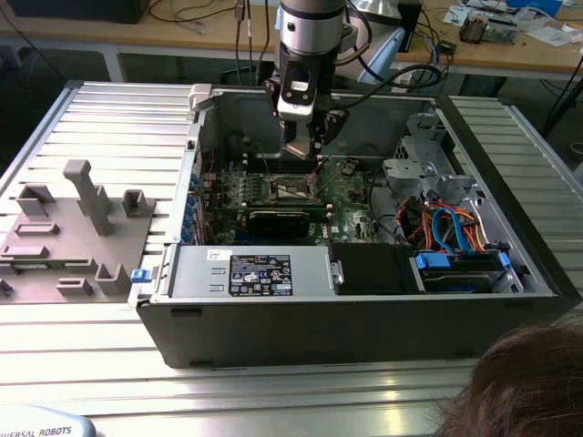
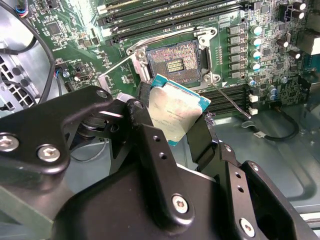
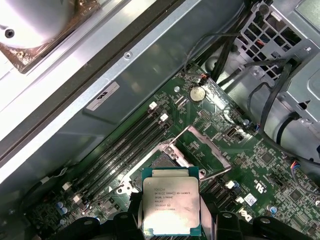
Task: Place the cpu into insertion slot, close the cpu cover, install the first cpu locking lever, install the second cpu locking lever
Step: 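Place the cpu into insertion slot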
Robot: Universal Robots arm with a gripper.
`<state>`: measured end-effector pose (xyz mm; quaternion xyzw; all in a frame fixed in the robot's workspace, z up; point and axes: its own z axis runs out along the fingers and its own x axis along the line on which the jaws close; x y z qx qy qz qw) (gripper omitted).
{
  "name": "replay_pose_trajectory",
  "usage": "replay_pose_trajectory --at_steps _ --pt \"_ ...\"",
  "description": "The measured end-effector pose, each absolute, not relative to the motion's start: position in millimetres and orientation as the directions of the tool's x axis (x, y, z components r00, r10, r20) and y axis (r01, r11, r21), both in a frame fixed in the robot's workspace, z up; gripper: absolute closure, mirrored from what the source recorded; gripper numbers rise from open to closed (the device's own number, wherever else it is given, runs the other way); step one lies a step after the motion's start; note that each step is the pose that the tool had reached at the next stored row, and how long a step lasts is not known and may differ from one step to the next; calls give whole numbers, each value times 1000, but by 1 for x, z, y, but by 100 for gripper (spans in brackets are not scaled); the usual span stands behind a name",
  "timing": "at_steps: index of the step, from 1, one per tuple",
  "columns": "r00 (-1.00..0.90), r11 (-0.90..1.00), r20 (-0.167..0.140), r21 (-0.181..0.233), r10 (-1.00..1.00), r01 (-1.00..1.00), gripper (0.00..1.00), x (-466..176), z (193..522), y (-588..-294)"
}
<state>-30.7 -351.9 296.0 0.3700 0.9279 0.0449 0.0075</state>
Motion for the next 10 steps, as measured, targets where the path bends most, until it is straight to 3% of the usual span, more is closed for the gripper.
replay_pose_trajectory --at_steps 10 --pt "-719 715 19 89 695 693 46 -31 296 -352"
